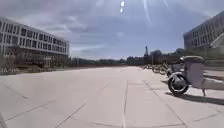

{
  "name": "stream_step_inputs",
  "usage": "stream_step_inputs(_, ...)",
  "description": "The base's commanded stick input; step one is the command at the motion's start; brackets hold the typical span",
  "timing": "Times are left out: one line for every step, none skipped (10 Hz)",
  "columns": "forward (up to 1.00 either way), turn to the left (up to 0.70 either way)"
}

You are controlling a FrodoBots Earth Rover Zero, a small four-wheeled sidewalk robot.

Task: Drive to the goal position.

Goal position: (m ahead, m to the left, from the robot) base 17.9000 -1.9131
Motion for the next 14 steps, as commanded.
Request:
stream_step_inputs(0.44,0.00)
stream_step_inputs(0.44,-0.18)
stream_step_inputs(0.44,-0.10)
stream_step_inputs(0.44,0.00)
stream_step_inputs(0.44,0.00)
stream_step_inputs(0.44,-0.06)
stream_step_inputs(0.44,-0.13)
stream_step_inputs(0.44,-0.11)
stream_step_inputs(0.44,-0.03)
stream_step_inputs(0.44,0.00)
stream_step_inputs(0.44,0.00)
stream_step_inputs(0.44,0.00)
stream_step_inputs(0.44,0.00)
stream_step_inputs(0.44,0.00)
